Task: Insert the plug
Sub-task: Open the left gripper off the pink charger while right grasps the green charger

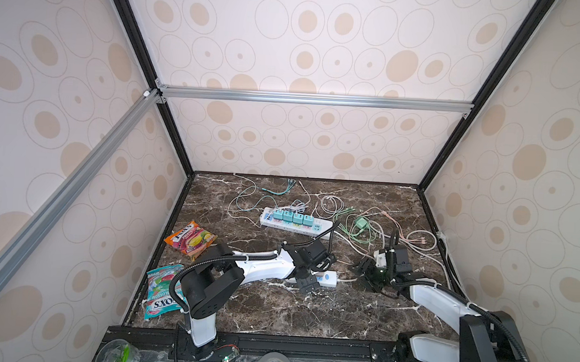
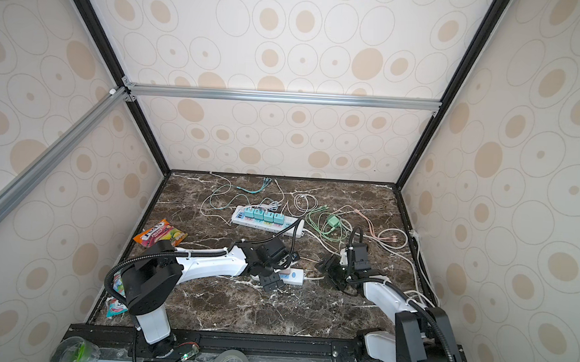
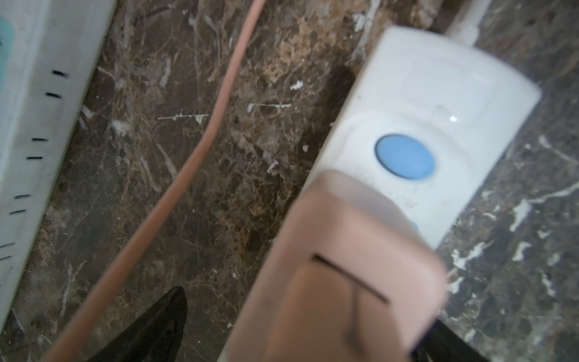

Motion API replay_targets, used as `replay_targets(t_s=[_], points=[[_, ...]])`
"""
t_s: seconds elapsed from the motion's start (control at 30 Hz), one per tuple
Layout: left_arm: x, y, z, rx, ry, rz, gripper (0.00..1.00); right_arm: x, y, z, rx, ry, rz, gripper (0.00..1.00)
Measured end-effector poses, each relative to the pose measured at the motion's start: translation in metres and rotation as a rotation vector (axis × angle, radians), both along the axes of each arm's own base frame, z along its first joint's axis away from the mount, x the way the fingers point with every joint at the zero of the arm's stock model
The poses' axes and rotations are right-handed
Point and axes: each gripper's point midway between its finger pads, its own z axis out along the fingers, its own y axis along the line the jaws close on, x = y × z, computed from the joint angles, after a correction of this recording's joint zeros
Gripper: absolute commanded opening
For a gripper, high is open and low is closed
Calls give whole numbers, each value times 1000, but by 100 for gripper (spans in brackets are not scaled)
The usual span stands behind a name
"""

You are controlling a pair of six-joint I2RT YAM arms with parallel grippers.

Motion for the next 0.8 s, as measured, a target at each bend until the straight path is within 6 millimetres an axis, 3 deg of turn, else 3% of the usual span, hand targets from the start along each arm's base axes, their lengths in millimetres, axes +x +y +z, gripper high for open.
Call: replay_targets(t_s=[0.2,0.3,0.4,0.57,0.8], points=[[-7,1,23,-59,-6,-43,98,46,-8,69,-108,-202,16,64],[-10,-3,47,-132,-18,-65,98,74,-9,87,-160,-244,26,63],[-14,-3,69,-202,-35,-80,98,106,-10,86,-221,-238,46,62],[-18,3,95,-303,-63,-80,98,153,-10,62,-329,-185,112,59],[0,23,122,-476,-195,73,99,218,-23,38,-512,-133,151,61]])
